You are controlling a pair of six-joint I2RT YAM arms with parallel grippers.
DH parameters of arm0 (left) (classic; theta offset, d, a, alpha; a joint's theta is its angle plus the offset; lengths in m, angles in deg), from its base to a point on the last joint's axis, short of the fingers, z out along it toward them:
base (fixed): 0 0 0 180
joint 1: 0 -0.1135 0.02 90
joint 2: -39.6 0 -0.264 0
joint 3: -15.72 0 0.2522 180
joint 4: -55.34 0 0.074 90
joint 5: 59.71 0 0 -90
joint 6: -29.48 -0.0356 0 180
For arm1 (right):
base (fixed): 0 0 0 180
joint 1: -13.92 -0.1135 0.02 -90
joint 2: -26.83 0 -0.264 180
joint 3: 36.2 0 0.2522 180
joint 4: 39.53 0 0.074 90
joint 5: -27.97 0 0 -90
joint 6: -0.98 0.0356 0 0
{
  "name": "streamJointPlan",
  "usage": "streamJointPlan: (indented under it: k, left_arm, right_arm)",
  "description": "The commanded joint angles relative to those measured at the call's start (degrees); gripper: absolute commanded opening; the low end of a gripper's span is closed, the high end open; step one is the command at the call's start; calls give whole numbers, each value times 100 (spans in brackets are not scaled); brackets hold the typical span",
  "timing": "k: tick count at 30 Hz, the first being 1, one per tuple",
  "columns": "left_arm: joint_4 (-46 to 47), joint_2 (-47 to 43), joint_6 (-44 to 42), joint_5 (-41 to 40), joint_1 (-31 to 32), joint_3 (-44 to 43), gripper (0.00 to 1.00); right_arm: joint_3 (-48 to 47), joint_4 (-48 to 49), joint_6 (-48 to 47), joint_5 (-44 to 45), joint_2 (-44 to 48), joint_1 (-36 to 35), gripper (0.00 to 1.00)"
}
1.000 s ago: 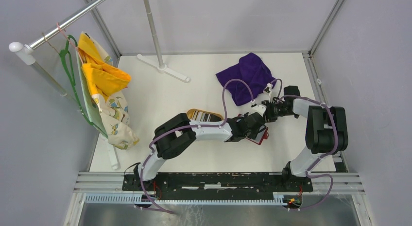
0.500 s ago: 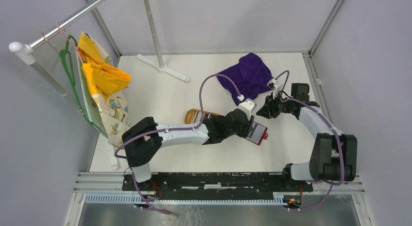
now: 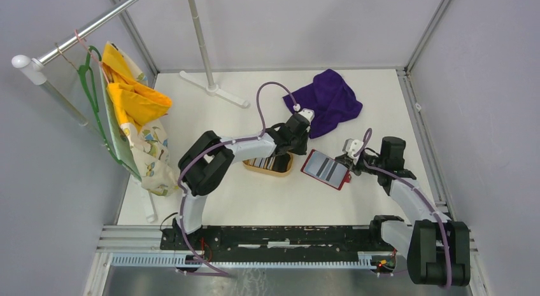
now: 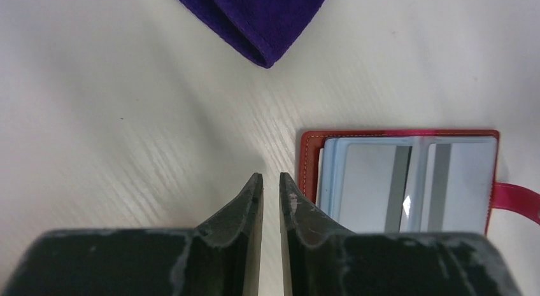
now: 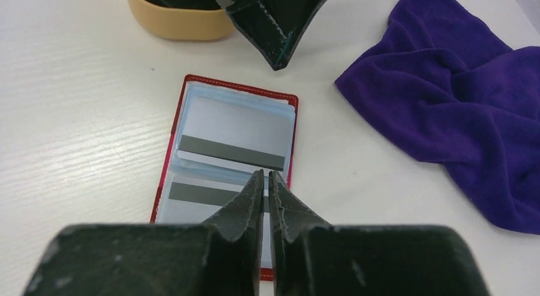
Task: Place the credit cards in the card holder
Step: Insert the credit card into the card holder, then turn over the card slot in the card holder.
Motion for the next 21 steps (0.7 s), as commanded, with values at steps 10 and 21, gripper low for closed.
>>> streamJointPlan:
  k: [10,21]
  left_arm:
    - [-918,815,-561,380,89,-882,22]
    - [-108,31,55,1031,541,420,22]
  right_arm:
    - [-435,-328,-772,1015,-642,-583,10]
    - [-962,-1612,-1936,1424,-1218,-748,11]
